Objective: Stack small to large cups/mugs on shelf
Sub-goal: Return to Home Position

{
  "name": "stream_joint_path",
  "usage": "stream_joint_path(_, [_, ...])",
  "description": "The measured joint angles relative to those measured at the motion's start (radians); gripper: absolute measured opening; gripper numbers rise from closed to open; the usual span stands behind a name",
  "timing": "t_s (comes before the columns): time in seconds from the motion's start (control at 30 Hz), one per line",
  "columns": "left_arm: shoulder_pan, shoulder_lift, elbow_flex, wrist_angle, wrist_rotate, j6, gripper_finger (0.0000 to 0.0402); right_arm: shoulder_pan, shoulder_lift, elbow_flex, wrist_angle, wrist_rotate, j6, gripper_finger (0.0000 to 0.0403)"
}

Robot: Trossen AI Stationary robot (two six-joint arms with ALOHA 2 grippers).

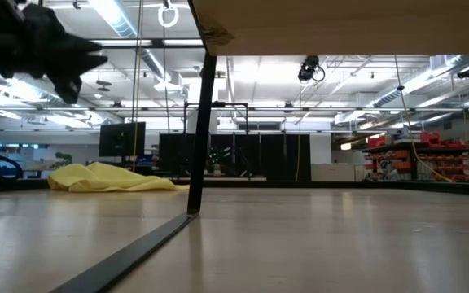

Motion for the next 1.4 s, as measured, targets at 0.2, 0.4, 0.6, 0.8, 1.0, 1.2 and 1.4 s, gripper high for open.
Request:
stream_joint_path(0.2, [0.000, 0.000, 0.002, -0.140, -0.001, 0.001, 0.0107, 0.000, 0.000, 0.000, -0.195, 0.000, -0.130, 0.0091])
stream_joint_path(0.4, [0.000, 0.007, 0.004, -0.150, -0.001, 0.117, 0.0107, 0.000, 0.001, 0.000, -0.324, 0.000, -0.228, 0.0091])
stream_joint_path(0.6, [0.000, 0.007, 0.003, -0.144, -0.002, 0.235, 0.0107, 0.000, 0.001, 0.000, -0.383, 0.000, -0.320, 0.0091])
stream_joint_path(0.8, [0.000, 0.007, 0.000, -0.126, -0.004, 0.235, 0.0107, 0.000, 0.001, 0.000, -0.411, 0.000, -0.271, 0.0091])
stream_joint_path(1.0, [0.000, 0.007, 0.000, -0.123, -0.004, 0.235, 0.0107, 0.000, 0.001, 0.000, -0.411, 0.000, -0.223, 0.0091])
stream_joint_path(1.2, [0.000, 0.007, 0.000, -0.121, -0.004, 0.235, 0.0107, 0.000, 0.001, 0.000, -0.411, 0.000, -0.221, 0.0091])
stream_joint_path(1.4, [0.000, 0.007, 0.000, -0.119, -0.004, 0.235, 0.0107, 0.000, 0.001, 0.000, -0.411, 0.000, -0.221, 0.0091])
